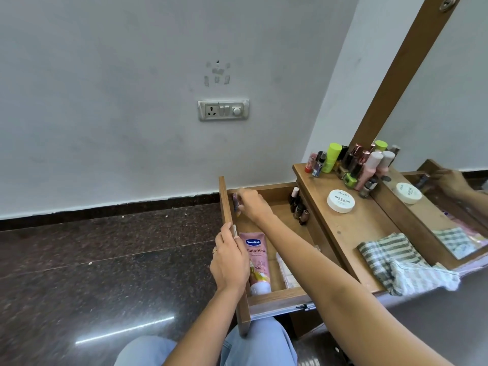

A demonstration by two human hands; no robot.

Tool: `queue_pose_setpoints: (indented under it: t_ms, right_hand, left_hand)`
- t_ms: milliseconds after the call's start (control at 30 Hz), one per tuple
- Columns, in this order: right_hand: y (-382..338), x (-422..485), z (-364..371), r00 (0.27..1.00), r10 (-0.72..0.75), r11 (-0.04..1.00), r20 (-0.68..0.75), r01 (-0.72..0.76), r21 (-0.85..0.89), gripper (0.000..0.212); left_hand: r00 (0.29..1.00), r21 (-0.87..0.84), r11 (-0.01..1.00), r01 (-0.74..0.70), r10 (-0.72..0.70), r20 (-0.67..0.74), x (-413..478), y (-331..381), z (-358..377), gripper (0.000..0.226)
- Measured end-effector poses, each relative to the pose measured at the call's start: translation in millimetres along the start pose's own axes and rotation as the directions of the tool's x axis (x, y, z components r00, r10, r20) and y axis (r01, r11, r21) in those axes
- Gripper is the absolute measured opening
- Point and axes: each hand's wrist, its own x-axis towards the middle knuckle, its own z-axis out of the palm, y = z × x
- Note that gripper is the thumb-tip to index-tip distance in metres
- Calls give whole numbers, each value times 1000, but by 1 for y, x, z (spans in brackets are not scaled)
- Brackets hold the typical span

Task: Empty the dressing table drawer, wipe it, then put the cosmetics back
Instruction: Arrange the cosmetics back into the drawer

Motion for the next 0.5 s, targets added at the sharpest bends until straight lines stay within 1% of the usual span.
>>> queue_pose_setpoints:
  t_ms: [133,267,500]
  right_hand:
    - [-2,1,6,998,6,1000,-62,-5,20,12]
    - [-3,4,11,997,1,999,-81,3,41,11]
    - [-3,2,13,995,26,998,-99,-21,55,20]
  left_hand:
    - [1000,-1,1000,-1,1,0,0,0,0,37]
    - [1000,2,1000,1,-1,-1,0,0,0,38]
    - [1000,2,1000,-2,2,-1,0,0,0,37]
